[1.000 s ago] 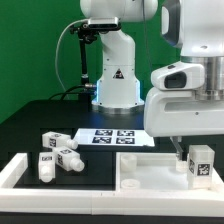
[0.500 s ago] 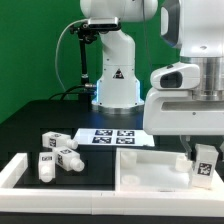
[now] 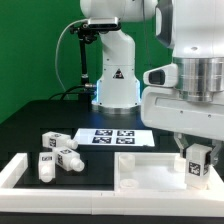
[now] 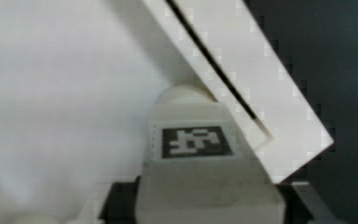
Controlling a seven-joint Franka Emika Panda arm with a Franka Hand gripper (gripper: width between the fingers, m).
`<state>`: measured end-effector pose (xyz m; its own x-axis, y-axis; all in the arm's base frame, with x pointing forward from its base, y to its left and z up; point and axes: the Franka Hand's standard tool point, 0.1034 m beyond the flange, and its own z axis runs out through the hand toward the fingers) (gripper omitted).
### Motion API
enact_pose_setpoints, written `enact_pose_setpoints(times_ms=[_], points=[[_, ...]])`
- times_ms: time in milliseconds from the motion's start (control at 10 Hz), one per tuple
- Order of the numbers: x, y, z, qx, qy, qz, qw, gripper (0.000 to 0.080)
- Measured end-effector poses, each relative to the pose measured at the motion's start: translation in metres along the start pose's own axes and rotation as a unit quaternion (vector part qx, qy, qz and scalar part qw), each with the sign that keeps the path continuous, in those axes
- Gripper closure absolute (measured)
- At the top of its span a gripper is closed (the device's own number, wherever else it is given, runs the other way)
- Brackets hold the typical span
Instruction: Assemble one leg
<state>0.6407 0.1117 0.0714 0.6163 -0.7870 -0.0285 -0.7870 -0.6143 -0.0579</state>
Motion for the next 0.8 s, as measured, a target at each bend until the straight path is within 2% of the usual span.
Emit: enact_pose_setpoints(times_ms=[200,500,600,700,800], points=[[-0.0034,-0.0027,0.0001,0.008,-0.013,0.16,0.987,0.0509],[-0.0024,-0.0027,-0.0003,0.013,-0.022,0.229,0.973,0.0509],[-0.0024,-0.0027,-0.0003,0.013,-0.022,0.224,0.974,0.0413],[-0.0018,-0.0024,-0.0004,0.013,-0.021,0.2,0.979,0.0275],[0.0004,-0.0012,-0.0009,0.014,-0.019,0.095,0.995,0.0275]])
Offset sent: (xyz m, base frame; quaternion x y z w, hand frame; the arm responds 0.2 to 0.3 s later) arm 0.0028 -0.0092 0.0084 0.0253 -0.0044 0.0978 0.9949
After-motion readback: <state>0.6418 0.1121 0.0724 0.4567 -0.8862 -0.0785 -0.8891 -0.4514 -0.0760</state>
